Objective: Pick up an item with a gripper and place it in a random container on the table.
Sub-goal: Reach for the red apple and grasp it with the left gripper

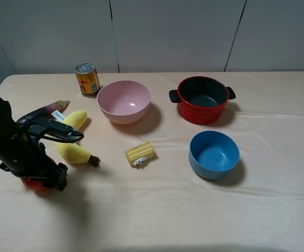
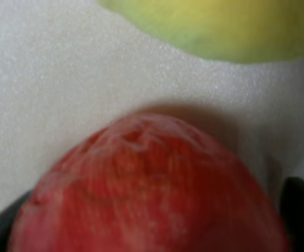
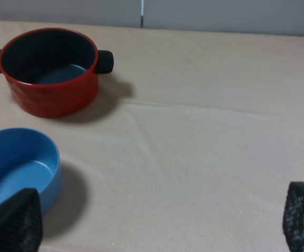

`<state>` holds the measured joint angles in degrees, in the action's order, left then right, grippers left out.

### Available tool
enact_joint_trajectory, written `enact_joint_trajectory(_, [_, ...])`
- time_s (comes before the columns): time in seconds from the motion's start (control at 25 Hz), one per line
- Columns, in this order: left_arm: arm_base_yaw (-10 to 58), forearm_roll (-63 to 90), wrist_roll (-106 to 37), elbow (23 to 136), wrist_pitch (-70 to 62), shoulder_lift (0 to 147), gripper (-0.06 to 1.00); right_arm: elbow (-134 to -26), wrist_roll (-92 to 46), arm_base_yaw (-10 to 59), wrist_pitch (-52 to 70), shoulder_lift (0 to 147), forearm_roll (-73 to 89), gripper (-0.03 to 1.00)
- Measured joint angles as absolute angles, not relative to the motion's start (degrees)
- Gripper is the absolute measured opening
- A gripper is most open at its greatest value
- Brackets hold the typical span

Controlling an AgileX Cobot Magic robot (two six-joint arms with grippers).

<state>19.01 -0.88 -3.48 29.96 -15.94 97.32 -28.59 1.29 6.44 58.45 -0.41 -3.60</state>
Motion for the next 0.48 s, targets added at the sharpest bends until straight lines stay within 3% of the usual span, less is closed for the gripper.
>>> enact_joint_trajectory(0.04, [19.01, -0.88, -3.5, 29.96, -15.67, 97.32, 0.72, -28.59, 1.29, 6.44, 58.45, -0.41, -3.6, 0.69])
enact_joint_trajectory(0.48, [19.01, -0.88, -3.29, 29.96, -13.41, 97.32, 0.72, -28.59, 1.29, 6.44, 58.45, -0.41, -3.6, 0.69])
